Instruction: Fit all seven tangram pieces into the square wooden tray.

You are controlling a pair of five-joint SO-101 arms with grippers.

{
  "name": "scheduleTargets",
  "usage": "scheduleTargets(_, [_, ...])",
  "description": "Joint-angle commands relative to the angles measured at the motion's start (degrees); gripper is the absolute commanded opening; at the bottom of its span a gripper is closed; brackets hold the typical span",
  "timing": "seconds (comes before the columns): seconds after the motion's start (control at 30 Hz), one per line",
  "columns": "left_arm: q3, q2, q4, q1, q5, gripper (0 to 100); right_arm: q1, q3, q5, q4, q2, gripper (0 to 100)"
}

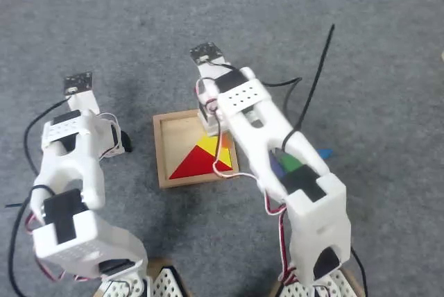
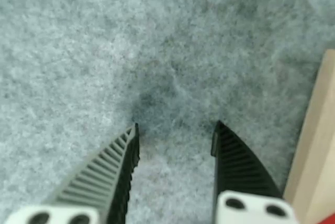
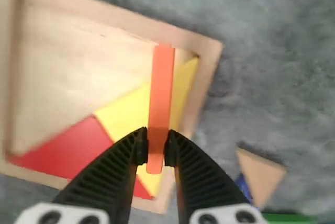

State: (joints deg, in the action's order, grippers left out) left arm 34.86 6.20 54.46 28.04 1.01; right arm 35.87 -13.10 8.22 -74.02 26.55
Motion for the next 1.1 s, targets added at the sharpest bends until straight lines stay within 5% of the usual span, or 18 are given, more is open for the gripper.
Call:
scheduleTargets(0.0, [-0.04,-0.62,-0.7,-0.26,0.7,22,1.1,-6.95,14.42,0.66,2.15,0.6])
scheduleTargets(0.1, [-0.04,-0.62,-0.7,-0.26,0.7,22,1.45,-12.4,23.56,0.13,6.64,0.6])
scheduleTargets(0.63, [-0.04,-0.62,-0.7,-0.18,0.7,22,7.6,-17.41,23.56,-0.66,14.73,7.5])
scheduleTargets(0.83, [-0.04,-0.62,-0.7,-0.18,0.7,22,9.27,-17.41,15.82,-1.1,14.73,26.8])
scheduleTargets(1.07, [-0.04,-0.62,-0.7,-0.18,0.7,22,12.0,-20.31,12.57,-1.19,14.9,27.7])
